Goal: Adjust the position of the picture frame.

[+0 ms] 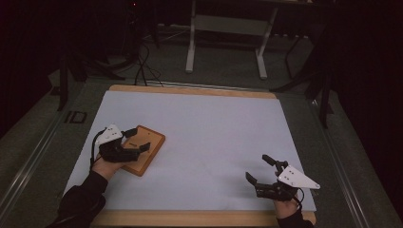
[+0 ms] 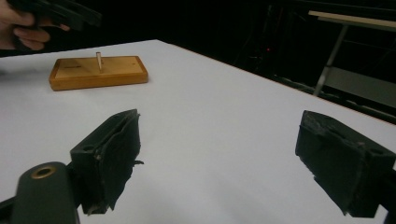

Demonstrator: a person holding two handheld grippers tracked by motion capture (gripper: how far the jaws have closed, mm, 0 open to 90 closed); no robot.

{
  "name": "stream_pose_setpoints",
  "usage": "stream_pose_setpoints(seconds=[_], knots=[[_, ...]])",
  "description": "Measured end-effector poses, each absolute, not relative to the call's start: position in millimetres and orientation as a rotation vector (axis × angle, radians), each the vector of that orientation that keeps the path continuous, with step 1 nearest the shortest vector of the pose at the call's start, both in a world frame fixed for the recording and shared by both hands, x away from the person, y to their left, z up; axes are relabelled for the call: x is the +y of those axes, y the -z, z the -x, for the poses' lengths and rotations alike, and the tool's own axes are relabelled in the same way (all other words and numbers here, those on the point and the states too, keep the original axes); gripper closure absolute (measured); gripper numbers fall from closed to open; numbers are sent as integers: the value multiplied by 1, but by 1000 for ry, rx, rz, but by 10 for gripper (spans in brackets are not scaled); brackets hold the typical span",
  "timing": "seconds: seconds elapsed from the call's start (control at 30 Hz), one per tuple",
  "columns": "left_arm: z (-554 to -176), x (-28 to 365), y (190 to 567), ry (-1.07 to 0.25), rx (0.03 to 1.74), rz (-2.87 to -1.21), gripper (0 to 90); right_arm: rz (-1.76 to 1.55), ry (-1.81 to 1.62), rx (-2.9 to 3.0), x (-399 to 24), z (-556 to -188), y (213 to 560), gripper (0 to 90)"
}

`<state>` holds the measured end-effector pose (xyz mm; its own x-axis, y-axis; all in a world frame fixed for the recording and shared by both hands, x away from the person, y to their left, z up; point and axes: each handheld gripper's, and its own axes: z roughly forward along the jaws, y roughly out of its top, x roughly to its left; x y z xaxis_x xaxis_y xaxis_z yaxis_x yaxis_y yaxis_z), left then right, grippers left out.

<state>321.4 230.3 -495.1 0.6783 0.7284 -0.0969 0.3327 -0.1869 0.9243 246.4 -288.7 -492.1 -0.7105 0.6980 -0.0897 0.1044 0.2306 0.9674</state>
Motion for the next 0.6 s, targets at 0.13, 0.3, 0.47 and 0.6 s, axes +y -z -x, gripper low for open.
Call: stream_pose_setpoints(seconds=[0.13,0.3,0.47,0.6], knots=[[-329,226,506,-412,873,-1838,307,-739,-1516,2002,-289,-247,493,135],[-331,220,518,-368,885,-1919,379,-745,-1525,2014,-290,-248,493,136],[-332,219,524,-365,915,-1960,490,-749,-1537,2034,-290,-249,495,138],[-333,220,528,-344,907,-1988,577,-746,-1544,2043,-290,-250,495,139]])
